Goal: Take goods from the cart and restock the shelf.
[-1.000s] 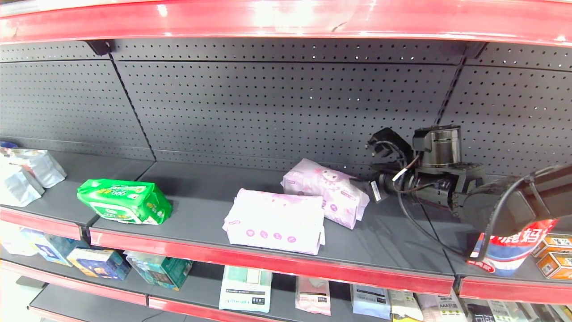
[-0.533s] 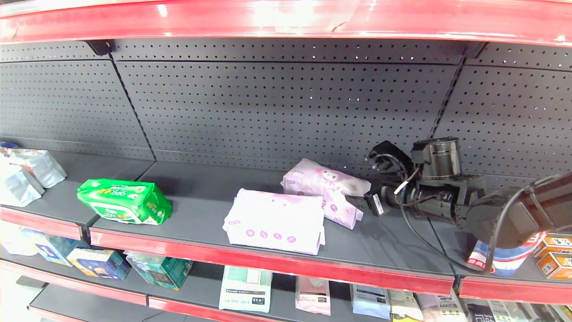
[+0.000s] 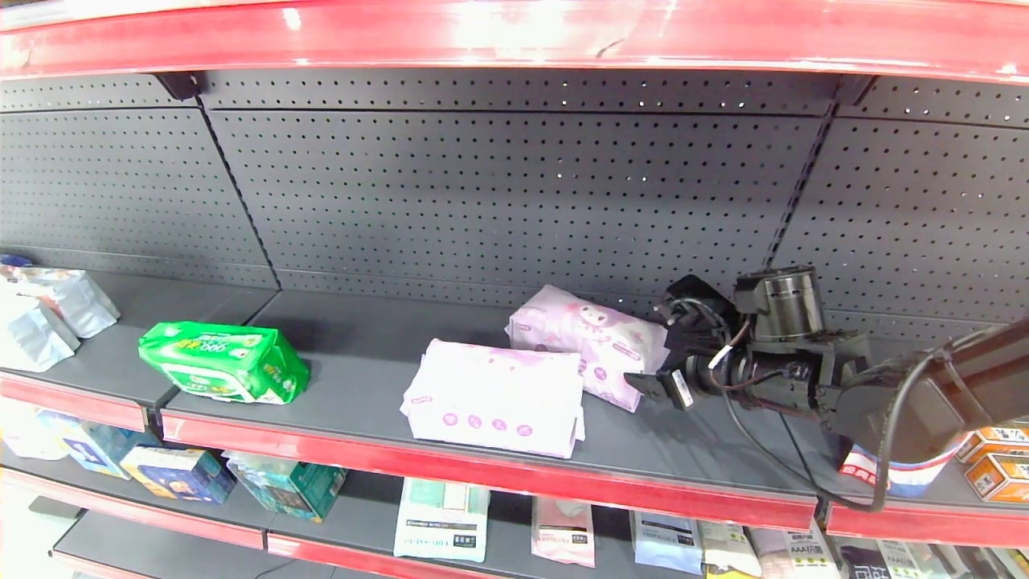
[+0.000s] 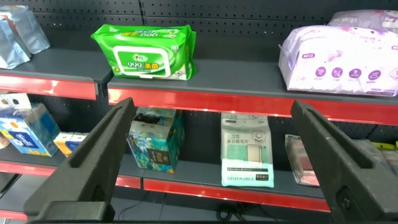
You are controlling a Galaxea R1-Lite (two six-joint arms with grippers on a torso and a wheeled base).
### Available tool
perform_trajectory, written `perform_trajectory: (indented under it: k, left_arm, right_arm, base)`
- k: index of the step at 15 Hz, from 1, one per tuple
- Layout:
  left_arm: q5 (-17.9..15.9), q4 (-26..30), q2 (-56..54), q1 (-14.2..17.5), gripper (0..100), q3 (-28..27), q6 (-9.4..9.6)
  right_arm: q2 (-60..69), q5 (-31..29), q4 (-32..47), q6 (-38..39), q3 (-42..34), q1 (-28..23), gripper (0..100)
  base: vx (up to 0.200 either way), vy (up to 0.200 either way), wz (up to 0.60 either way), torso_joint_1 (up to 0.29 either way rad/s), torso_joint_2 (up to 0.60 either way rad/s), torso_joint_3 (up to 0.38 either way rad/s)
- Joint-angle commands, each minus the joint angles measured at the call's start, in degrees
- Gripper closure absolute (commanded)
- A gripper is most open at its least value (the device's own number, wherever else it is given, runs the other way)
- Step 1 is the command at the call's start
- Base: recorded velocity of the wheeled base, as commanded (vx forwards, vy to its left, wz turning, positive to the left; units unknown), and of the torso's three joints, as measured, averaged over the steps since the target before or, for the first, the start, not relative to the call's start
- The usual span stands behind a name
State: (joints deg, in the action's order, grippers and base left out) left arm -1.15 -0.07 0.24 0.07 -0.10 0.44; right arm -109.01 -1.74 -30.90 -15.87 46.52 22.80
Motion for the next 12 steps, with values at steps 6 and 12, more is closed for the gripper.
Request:
perform_trajectory:
  k: [6, 12]
  left_arm:
    - [0.0, 0.0, 0.2, -0.1, 0, 0.0, 0.0]
    - [0.0, 0.0, 0.3, -0.1, 0, 0.1, 0.0]
  right_arm:
    - [-5.4, -3.3, -0.1, 0.3, 5.9, -0.4, 0]
    - [-7.0, -4.9, -0.1, 0.3, 7.3, -0.4, 0]
  base:
    - [0.0, 0.0, 0.0, 0.0, 0.0, 0.0]
    - [0.0, 0.0, 0.0, 0.0, 0.0, 0.0]
